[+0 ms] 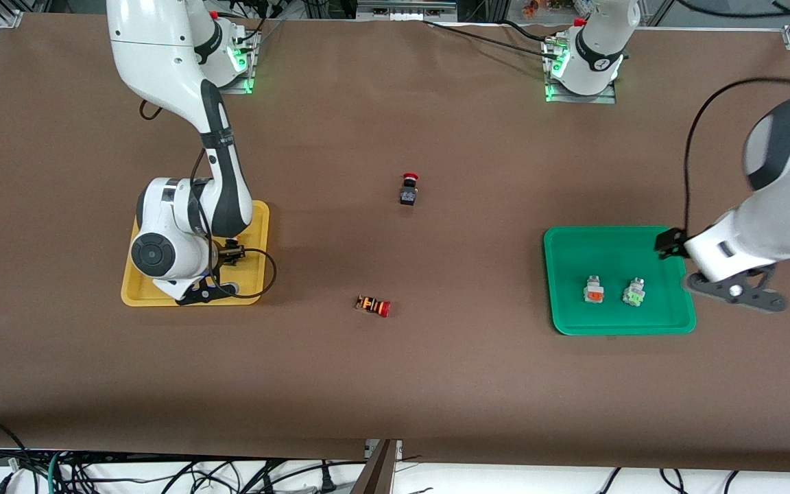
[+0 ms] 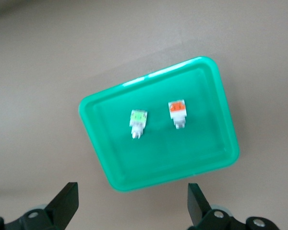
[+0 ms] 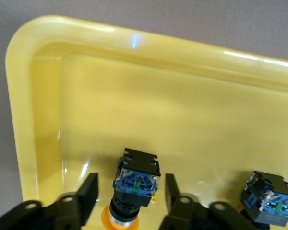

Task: Place green and yellow buttons in trays
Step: 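Place the blue button in the yellow tray while the left gripper withdraws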

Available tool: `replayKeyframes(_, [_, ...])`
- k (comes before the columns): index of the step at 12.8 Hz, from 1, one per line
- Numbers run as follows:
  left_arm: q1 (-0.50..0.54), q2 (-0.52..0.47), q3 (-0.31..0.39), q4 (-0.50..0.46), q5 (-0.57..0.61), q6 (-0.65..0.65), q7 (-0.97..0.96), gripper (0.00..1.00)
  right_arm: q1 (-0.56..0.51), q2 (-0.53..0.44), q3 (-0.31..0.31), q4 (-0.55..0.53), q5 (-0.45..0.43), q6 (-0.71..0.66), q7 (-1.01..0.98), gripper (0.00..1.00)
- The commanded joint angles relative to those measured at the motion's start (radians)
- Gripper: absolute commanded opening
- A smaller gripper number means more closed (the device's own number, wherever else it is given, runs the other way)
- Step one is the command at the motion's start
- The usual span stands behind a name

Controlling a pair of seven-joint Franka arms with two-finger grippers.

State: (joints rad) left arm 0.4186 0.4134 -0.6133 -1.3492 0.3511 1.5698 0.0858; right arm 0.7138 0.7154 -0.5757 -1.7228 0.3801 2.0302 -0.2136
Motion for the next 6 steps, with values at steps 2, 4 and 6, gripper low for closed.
replayKeyframes(2, [-0.168, -0.184, 0.230, 0.023, -0.142, -0.090, -0.065, 1.00, 0.001, -0.016, -0.009, 0.037, 0.022, -0.028, -0.012, 1.00])
replayKeyframes(4, [-0.305, -0.286, 0.450, -0.089, -0.246, -0.024, -0.100, 1.00, -0.045, -0.019, 0.019, 0.098, 0.019, -0.094, 0.029, 1.00])
replayKeyframes(6, [-0.375, -0.387, 0.527, -0.227, -0.270, 0.077, -0.101, 1.00, -0.187, -0.092, 0.202, 0.103, -0.086, -0.102, 0.114, 1.00])
